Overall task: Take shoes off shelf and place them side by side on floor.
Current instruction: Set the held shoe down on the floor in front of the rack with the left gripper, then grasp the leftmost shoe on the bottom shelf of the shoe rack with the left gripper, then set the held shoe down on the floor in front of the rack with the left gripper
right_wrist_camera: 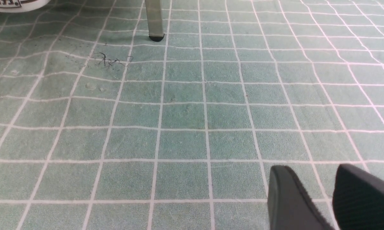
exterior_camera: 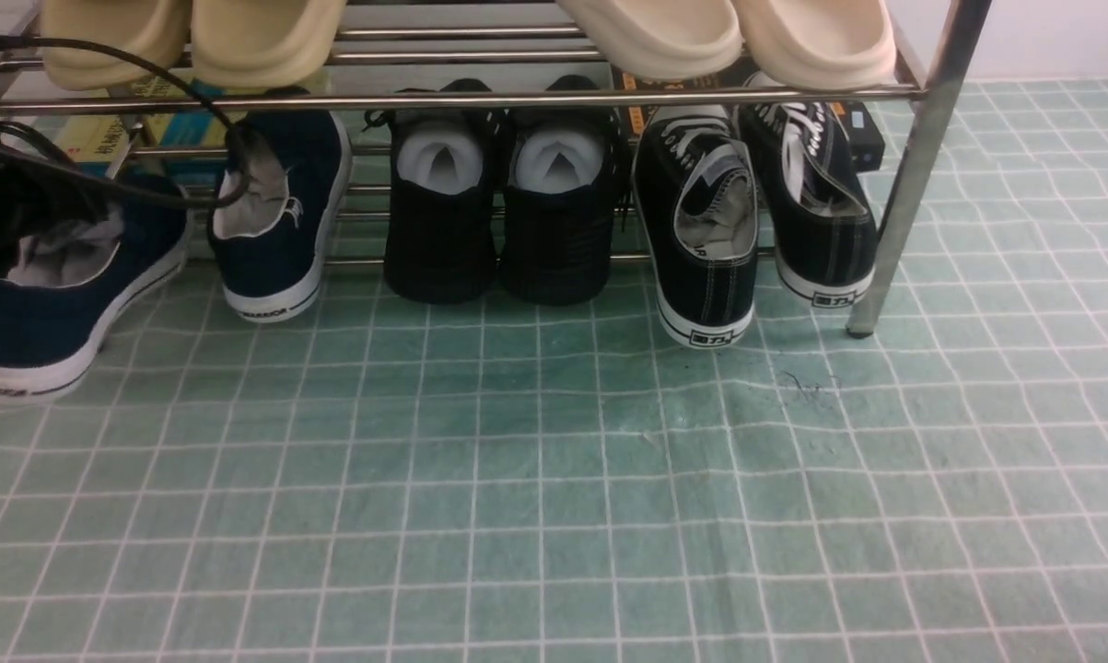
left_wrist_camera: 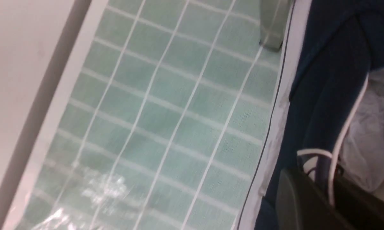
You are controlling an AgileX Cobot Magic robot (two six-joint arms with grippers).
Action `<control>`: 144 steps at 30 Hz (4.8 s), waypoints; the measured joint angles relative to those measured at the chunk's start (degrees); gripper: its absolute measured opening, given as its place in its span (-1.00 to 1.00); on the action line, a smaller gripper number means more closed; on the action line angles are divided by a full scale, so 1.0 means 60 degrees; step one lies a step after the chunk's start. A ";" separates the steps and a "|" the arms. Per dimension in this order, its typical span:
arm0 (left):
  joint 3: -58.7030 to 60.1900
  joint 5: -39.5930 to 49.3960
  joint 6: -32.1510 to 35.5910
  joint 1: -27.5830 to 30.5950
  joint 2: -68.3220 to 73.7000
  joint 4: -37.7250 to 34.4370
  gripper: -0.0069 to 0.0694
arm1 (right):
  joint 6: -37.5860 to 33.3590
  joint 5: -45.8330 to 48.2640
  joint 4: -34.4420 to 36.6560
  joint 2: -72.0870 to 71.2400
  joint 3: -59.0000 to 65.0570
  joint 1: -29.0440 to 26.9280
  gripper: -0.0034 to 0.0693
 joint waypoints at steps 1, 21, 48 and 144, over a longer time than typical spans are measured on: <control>0.0007 0.0268 0.0124 -0.0018 -0.0257 -0.0020 -0.70 | 0.0000 0.0000 0.0000 0.0000 0.0000 0.0000 -0.25; 0.4016 0.1988 -0.0187 -0.0397 -0.6353 -0.1771 -0.70 | 0.0000 0.0000 0.0000 0.0000 0.0000 0.0000 -0.25; 0.7033 -0.4391 -0.3422 -0.0397 -0.4139 -0.1150 -0.70 | 0.0000 0.0000 0.0000 0.0000 0.0000 0.0000 -0.25; 0.1080 -0.5203 0.0215 -0.0430 0.1604 -0.4141 -0.73 | 0.0000 0.0000 0.0000 0.0000 0.0000 0.0000 -0.25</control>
